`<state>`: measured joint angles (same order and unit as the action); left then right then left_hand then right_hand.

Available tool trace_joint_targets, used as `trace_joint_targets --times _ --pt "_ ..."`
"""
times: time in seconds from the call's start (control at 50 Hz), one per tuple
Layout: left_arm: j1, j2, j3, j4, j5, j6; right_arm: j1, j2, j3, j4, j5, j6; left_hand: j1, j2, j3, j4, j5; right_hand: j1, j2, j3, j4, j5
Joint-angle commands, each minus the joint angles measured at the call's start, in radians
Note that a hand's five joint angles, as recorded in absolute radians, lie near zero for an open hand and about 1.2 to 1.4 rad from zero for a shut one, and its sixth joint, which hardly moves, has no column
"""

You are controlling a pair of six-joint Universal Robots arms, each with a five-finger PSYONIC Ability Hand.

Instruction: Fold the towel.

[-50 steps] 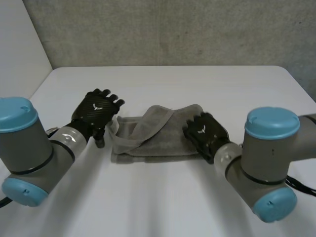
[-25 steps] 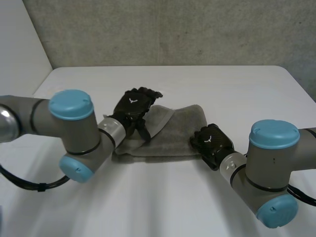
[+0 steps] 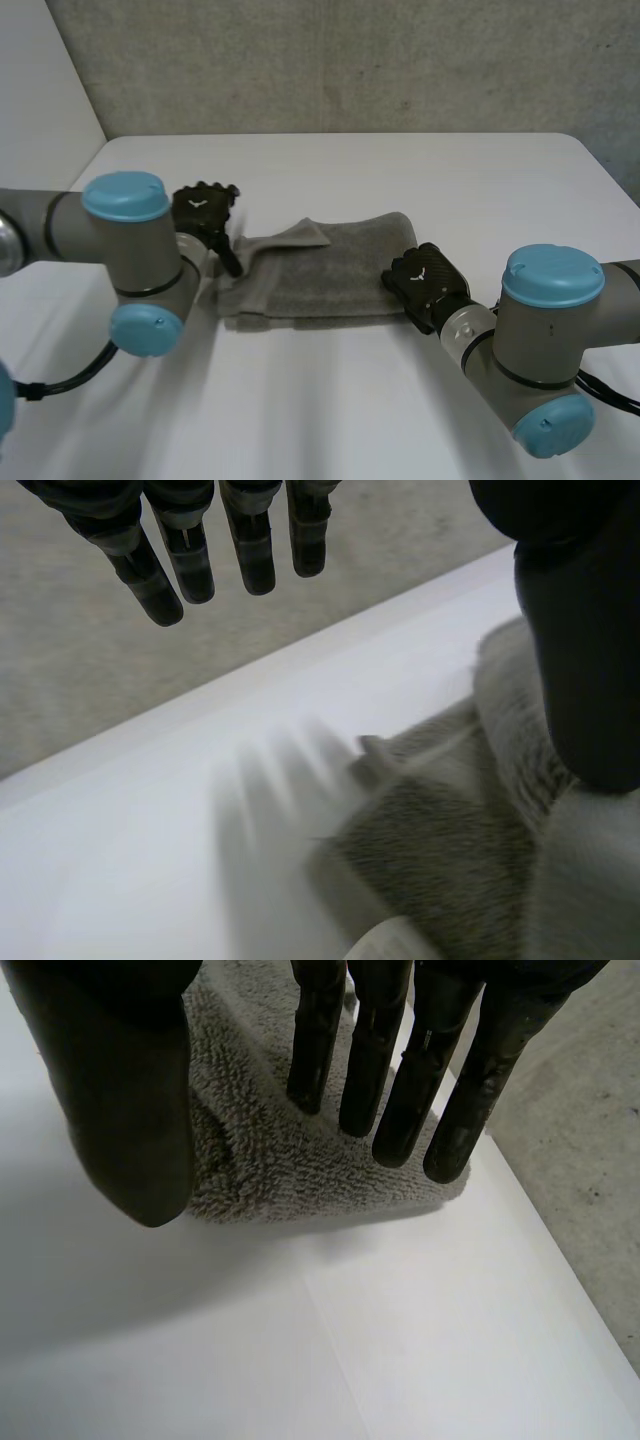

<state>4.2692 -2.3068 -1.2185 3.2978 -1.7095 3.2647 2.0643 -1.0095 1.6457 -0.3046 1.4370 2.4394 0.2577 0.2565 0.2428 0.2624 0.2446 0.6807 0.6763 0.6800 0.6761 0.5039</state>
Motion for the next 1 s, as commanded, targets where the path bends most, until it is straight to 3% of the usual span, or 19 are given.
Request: trace_joint_targets --times 0.02,0.26,0.38,0.42,0.56,0.62,0.66,0.74,0.78,0.88,1.0 --pt "0.009 0.059 -0.130 0.043 0.002 0.000 -0.006 0.025 -0.010 -0.021 -0.003 0.093 -0.047 -0.046 -0.032 -0.052 -0.208 0.079 0.084 0.080 0.084 0.082" --pt "-0.020 0.061 -0.200 0.045 0.041 0.000 -0.013 0.057 -0.021 -0.022 -0.001 0.099 -0.056 -0.055 -0.041 -0.061 -0.217 0.179 0.184 0.180 0.184 0.182" --pt "-0.022 0.101 -0.213 0.042 0.045 -0.002 -0.013 0.058 -0.024 -0.022 0.000 0.098 -0.056 -0.055 -0.041 -0.061 -0.217 0.452 0.457 0.453 0.457 0.455" --pt "-0.022 0.116 -0.226 0.042 0.047 -0.002 -0.015 0.058 -0.027 -0.022 0.003 0.098 -0.056 -0.055 -0.041 -0.061 -0.217 0.715 0.719 0.715 0.719 0.717" --pt "-0.020 0.220 -0.315 0.042 0.048 -0.003 -0.033 0.035 -0.012 0.015 0.016 0.084 -0.071 -0.069 -0.056 -0.075 -0.232 0.716 0.720 0.716 0.720 0.718" --pt "-0.019 0.269 -0.361 0.043 0.053 -0.003 -0.061 -0.023 -0.009 0.075 0.017 0.038 -0.071 -0.069 -0.056 -0.075 -0.232 0.716 0.720 0.716 0.720 0.718" --pt "-0.016 0.295 -0.381 0.043 0.060 -0.003 -0.111 -0.087 -0.021 0.148 0.023 -0.072 -0.073 -0.072 -0.059 -0.078 -0.235 0.716 0.720 0.716 0.720 0.718" --pt "-0.005 0.363 -0.415 0.046 0.097 -0.003 -0.122 -0.104 -0.080 0.165 0.022 -0.177 -0.074 -0.072 -0.059 -0.078 -0.235 0.716 0.720 0.716 0.720 0.718" --pt "-0.005 0.372 -0.411 0.046 0.105 -0.003 -0.102 -0.103 -0.124 0.160 0.031 -0.209 -0.074 -0.072 -0.059 -0.078 -0.235 0.716 0.720 0.716 0.720 0.718" --pt "0.008 0.379 -0.392 0.046 0.107 -0.005 0.194 -0.014 -0.302 0.159 0.017 -0.217 -0.074 -0.072 -0.059 -0.078 -0.235 0.716 0.720 0.716 0.720 0.718" --pt "0.011 0.379 -0.371 0.048 0.103 -0.011 0.397 0.146 -0.400 0.167 0.017 -0.267 -0.074 -0.072 -0.059 -0.078 -0.235 0.716 0.720 0.716 0.720 0.718"
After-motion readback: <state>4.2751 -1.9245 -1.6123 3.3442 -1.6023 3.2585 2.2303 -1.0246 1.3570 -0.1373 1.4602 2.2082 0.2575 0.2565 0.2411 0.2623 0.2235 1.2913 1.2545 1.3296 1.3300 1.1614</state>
